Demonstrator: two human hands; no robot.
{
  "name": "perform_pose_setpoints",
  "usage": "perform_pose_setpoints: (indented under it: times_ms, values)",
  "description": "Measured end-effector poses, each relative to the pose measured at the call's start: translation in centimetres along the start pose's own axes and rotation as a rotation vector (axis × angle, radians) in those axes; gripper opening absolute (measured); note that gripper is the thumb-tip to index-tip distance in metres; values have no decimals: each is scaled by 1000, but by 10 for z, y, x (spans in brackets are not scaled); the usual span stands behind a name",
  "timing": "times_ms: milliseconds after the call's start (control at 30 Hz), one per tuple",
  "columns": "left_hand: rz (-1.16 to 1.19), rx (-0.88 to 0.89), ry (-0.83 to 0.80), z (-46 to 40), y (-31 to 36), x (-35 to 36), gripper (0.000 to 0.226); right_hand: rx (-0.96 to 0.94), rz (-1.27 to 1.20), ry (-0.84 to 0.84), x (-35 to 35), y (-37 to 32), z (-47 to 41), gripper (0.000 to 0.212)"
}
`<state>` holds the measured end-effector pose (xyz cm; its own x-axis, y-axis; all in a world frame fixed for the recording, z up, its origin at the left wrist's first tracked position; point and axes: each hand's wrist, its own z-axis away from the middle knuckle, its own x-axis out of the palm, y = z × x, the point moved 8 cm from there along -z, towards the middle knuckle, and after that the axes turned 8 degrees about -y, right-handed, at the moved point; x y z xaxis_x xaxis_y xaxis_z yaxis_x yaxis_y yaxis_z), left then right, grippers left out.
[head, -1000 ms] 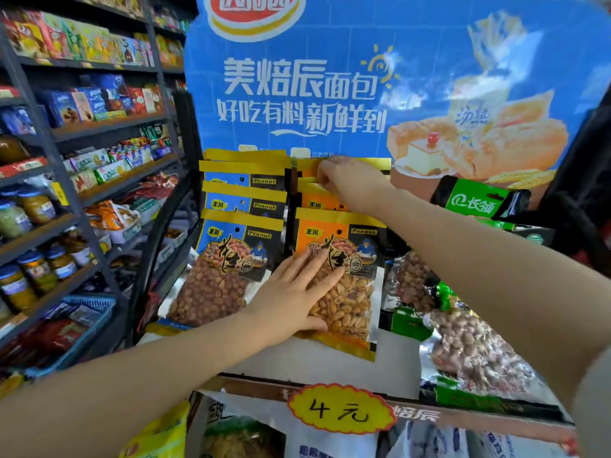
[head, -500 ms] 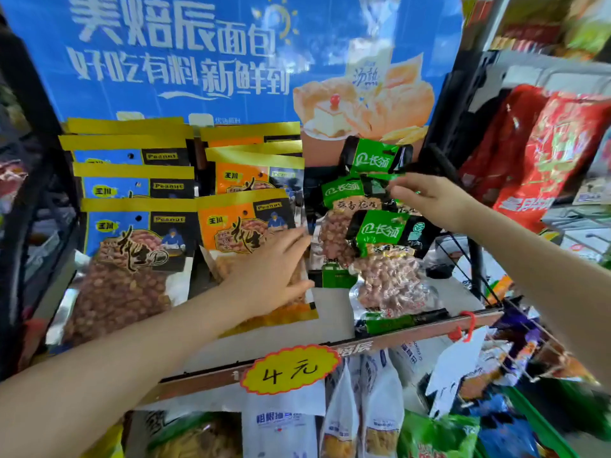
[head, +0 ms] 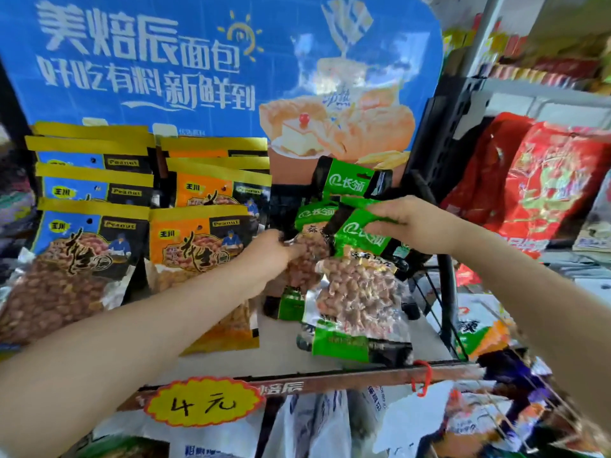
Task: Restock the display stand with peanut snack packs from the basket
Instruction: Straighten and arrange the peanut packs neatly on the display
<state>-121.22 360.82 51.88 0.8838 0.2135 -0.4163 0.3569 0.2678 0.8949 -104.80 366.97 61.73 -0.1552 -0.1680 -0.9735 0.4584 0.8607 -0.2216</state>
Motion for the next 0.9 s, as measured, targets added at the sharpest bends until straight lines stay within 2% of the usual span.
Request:
perform_pose_setpoints:
  times_ms: [67,133,200,300,400,433,467,533,600,667,767,833,900]
  values:
    - [97,-11,-8,-1,1,7,41,-26,-30,29,-12,6,5,38]
    - [214,-36,-35,3,1,17,27,-79,-40,-7,-15,4,5,30]
    - [321,-72,-60,9,-2,32,24,-104,-33,-56,-12,2,3,31]
    - [458,-101,-99,17,-6,55,5,-104,30,-54,-4,1,1,29]
    - [655,-146,-102,27,-4,57,13,-107,59,-13,7,-1,4,27]
    - [685,-135,-141,30,0,57,24,-116,69,-17,14,-4,5,25]
    - [668,-117,-193,32,3,58,43,-131,82,-33,21,-6,5,22]
    - [488,-53,-256,39,9,58,83,-149,139,-58,32,-10,5,17]
    - [296,-35,-198,54,5,57,111,-168,128,3,26,-10,5,15]
    - [118,36,-134,67,7,53,126,-210,82,106,8,-10,6,18]
    - [-173,160,-175,79,15,63,137,-222,80,181,-12,-11,3,19]
    - [-308,165,-174,79,14,68,128,-268,102,172,-15,-19,1,15]
    - [-327,152,-133,78,11,70,114,-328,135,128,-16,-29,0,14]
